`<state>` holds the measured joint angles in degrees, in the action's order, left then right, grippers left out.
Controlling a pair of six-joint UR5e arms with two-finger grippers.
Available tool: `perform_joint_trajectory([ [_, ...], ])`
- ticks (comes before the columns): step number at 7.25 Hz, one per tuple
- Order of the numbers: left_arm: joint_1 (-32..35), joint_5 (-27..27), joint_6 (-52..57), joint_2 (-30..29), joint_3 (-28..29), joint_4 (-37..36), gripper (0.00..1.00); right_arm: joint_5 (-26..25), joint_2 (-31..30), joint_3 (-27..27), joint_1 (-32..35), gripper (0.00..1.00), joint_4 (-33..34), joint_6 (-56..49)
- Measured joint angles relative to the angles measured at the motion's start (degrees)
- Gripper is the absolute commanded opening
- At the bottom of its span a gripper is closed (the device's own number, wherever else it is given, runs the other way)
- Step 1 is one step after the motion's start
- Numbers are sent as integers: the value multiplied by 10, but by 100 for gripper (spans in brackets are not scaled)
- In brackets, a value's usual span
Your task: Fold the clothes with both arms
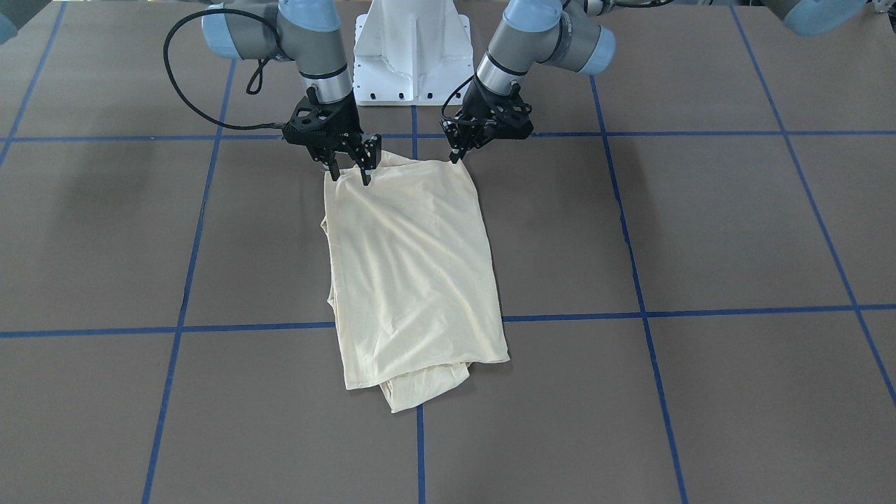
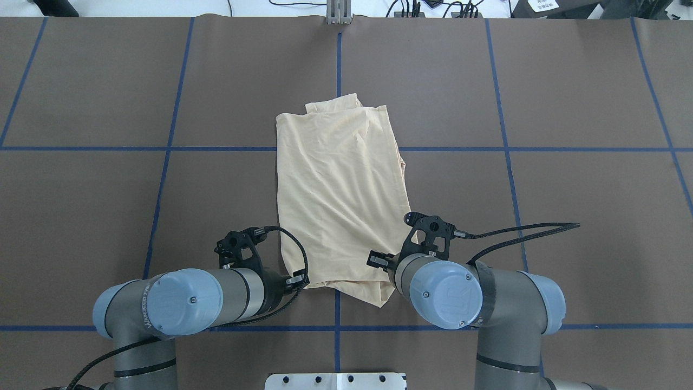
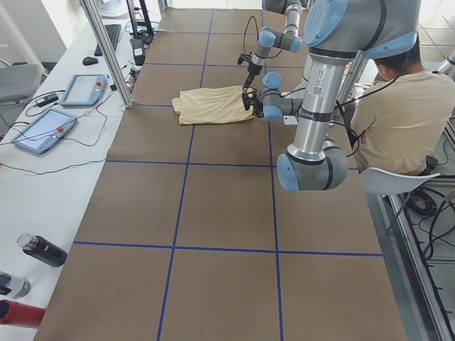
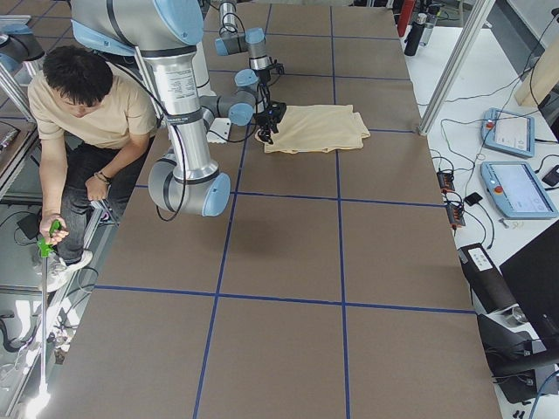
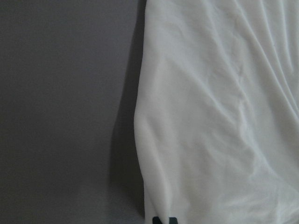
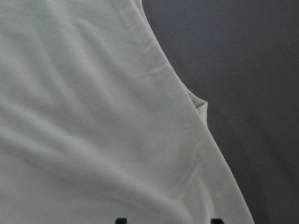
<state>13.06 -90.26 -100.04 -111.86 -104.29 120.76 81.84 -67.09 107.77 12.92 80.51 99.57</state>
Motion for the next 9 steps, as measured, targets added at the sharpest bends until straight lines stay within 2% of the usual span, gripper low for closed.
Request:
perform_joint_trajectory([
  [6,0,0,-1,0,0,0,0,-12,1,-18,-8,53,-1,5],
  [7,0,1,-1,0,0,0,0,-12,2,-19,-8,47,0,5],
  [9,0,0,0,0,0,0,0,-15,17,-29,-8,28,4,6],
])
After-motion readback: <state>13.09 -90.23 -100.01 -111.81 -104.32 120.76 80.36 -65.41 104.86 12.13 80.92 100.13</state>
